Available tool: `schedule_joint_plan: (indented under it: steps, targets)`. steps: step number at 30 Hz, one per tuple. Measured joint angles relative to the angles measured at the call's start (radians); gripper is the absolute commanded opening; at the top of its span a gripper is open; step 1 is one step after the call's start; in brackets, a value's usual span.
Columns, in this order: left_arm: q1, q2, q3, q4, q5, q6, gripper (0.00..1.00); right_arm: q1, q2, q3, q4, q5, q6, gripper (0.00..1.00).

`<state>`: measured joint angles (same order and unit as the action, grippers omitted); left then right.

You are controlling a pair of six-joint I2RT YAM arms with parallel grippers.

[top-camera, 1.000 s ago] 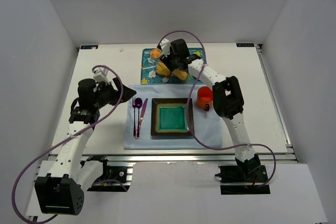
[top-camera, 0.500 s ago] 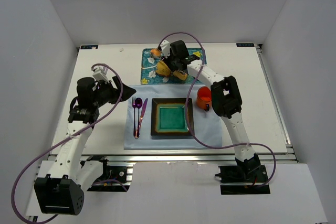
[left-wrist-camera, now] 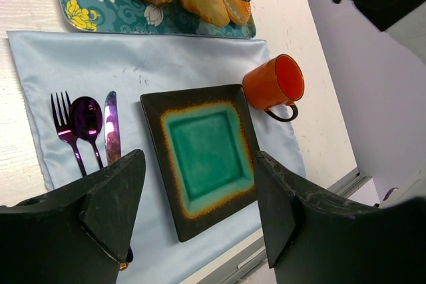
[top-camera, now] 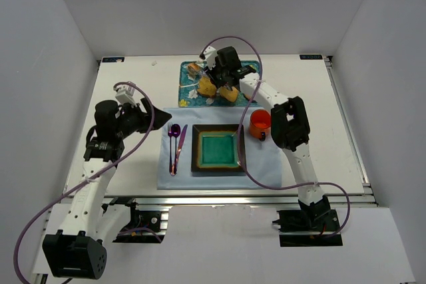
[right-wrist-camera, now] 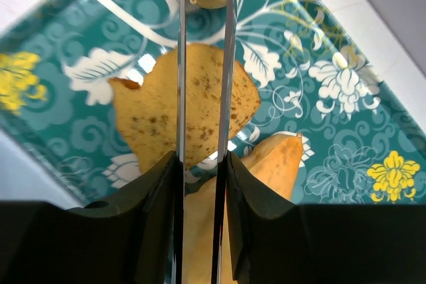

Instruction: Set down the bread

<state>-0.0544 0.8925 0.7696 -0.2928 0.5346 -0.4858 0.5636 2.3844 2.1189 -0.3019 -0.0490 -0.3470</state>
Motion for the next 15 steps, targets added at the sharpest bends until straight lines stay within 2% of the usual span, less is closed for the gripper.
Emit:
schedule_joint_plan:
  steps: [5, 8, 15]
  targets:
    - [0.000, -0.022, 0.000, 0.000, -0.003, -0.001, 0.75, 0.000, -0.101, -0.016, -0.029, -0.050, 0.030, 0.12]
    - [0.000, -0.043, 0.000, 0.000, -0.005, -0.003, 0.75, 0.000, -0.225, -0.102, -0.039, -0.086, 0.037, 0.11]
    - [0.000, -0.119, -0.006, 0.002, -0.016, -0.020, 0.75, 0.001, -0.605, -0.493, -0.042, -0.157, 0.036, 0.09]
